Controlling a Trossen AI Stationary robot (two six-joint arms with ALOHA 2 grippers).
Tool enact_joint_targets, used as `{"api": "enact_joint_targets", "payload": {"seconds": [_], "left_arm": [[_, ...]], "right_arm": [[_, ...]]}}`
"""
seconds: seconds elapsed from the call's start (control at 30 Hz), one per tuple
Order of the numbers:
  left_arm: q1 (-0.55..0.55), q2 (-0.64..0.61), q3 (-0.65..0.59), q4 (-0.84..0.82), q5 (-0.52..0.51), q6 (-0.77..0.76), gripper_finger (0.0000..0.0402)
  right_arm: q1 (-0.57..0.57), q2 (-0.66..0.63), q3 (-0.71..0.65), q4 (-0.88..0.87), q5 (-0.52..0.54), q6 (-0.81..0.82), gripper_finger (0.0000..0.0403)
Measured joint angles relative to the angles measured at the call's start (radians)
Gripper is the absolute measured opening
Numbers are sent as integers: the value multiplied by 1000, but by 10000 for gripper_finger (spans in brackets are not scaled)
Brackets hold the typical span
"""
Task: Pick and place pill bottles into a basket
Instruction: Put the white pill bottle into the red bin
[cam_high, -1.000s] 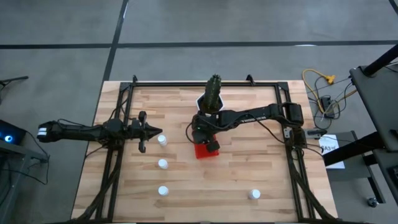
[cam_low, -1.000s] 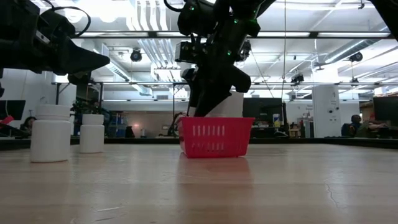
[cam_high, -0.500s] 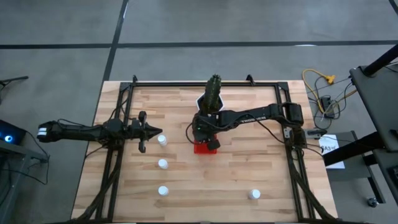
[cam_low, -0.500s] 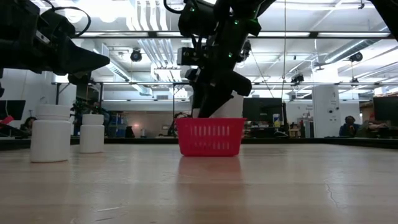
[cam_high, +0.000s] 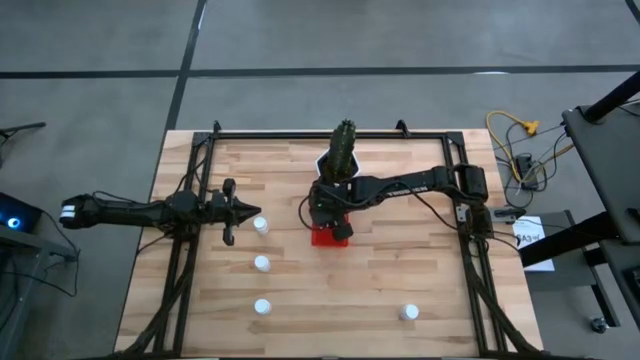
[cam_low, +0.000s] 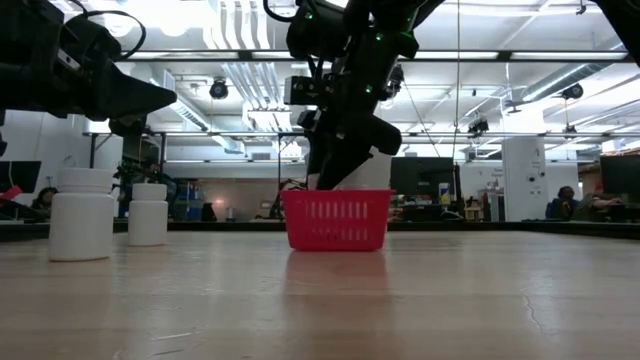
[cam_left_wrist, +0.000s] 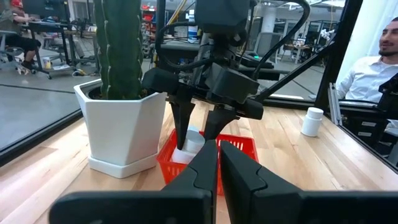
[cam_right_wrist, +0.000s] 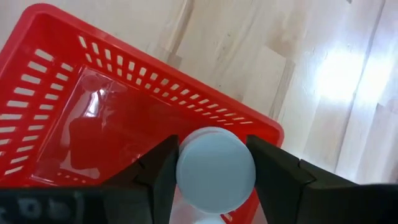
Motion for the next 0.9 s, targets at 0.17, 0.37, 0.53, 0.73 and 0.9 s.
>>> {"api": "enact_joint_targets", "payload": {"seconds": [0.17,0.37,0.53,0.73,0.9], "left_arm": [[0,-1,0,0,0,0,1],[0,0,0,0,0,0,1],[0,0,0,0,0,0,1],[0,-1,0,0,0,0,1],[0,3,0,0,0,0,1]], "right_arm": [[-3,0,0,0,28,0,202],[-3,0,0,0,54,-4,234],[-2,0,0,6,92,-7,249],[-2,0,0,6,125,-18,251],[5,0,0,6,116,-13,251]]}}
